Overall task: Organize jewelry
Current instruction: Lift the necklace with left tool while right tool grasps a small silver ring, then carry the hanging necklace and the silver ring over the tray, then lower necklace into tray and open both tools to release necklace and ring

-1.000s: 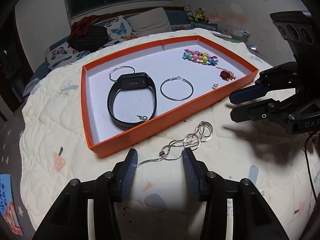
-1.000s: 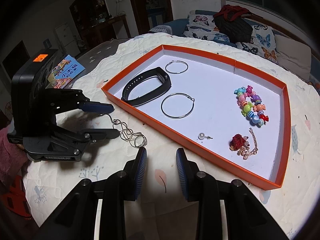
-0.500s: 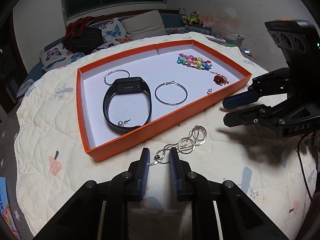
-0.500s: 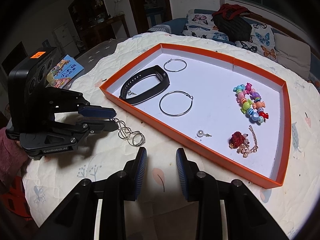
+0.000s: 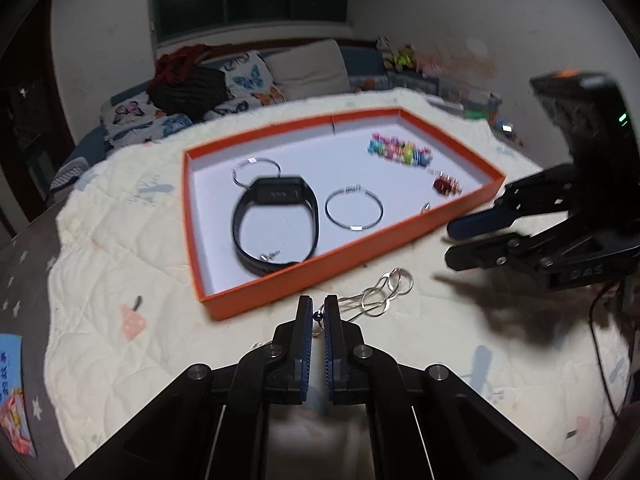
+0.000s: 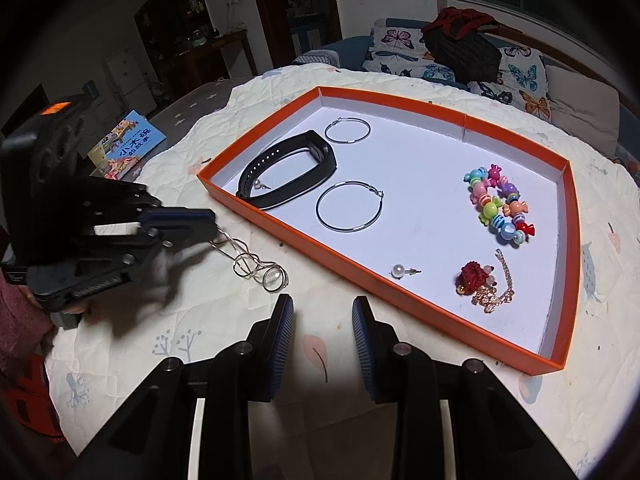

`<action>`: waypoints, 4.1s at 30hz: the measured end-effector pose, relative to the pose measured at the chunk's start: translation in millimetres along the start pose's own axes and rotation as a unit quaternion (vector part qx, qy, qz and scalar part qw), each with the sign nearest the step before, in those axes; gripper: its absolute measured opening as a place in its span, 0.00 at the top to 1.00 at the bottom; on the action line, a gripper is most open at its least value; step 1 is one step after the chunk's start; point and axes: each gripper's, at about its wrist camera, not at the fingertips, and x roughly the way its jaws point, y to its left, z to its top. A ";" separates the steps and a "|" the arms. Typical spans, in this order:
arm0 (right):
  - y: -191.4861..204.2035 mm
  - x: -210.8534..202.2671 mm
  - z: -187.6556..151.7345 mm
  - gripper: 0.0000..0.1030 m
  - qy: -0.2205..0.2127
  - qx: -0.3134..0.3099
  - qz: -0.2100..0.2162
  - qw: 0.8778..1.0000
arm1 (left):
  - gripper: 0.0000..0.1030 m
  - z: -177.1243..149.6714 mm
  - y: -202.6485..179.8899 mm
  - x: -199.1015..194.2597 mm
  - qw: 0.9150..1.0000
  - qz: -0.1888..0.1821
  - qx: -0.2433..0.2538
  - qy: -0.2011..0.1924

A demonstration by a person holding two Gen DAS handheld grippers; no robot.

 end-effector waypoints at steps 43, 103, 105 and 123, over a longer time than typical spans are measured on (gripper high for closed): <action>30.6 -20.2 15.2 0.80 -0.016 -0.065 -0.014 0.998 | 0.96 50.8 -10.1 -148.0 0.990 0.071 0.006 -0.117; -43.3 12.8 30.6 0.80 0.002 0.040 -0.023 0.999 | 0.96 166.5 14.4 133.3 0.998 -0.025 -0.029 0.043; -43.1 12.8 31.3 0.80 0.002 0.042 -0.021 0.999 | 0.95 161.2 16.1 142.1 0.998 -0.027 -0.032 0.052; -44.3 -3.9 28.5 0.55 -0.018 0.066 -0.032 0.997 | 0.89 156.7 22.1 142.5 0.994 -0.036 -0.064 0.075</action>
